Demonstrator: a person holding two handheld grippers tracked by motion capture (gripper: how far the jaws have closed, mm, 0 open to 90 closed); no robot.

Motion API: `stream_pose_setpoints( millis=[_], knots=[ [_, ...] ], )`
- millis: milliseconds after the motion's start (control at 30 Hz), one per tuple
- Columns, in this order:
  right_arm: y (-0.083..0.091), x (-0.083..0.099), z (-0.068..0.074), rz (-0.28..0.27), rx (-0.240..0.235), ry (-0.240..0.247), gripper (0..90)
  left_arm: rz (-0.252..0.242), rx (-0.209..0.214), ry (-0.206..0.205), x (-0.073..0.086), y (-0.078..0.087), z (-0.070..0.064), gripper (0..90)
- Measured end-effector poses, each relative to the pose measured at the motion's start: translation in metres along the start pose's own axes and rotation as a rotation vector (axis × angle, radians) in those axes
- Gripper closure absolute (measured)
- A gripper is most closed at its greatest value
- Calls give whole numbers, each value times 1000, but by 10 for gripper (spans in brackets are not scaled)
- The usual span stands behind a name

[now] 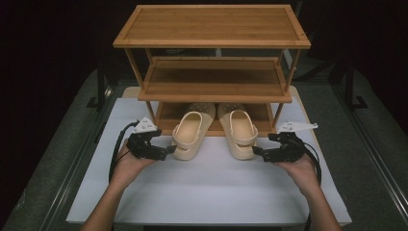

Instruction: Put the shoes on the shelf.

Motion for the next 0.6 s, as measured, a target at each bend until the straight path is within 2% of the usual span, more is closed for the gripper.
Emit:
stream_pose_setpoints(
  millis=[233, 400, 600],
  knots=[
    [-10, 16, -2, 49, -16, -23, 135, 30, 28, 4, 27, -16, -5, 90],
    [-24, 20, 0, 82, -4, -5, 135, 67, 45, -11, 29, -34, -9, 55],
    [-37, 19, -3, 99, -18, 0, 134, 85, 34, -27, 25, -51, -11, 28]
  ],
)
Point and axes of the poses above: each handheld gripper's, and its own axes: y roughly backward along the jaws, x roughly out of its underside, z roughly to its left, the point moved 3 cm from there along -y, roughly forward along the jaws, and after that the axes turned 8 degrees about z, right-handed, at the moved point
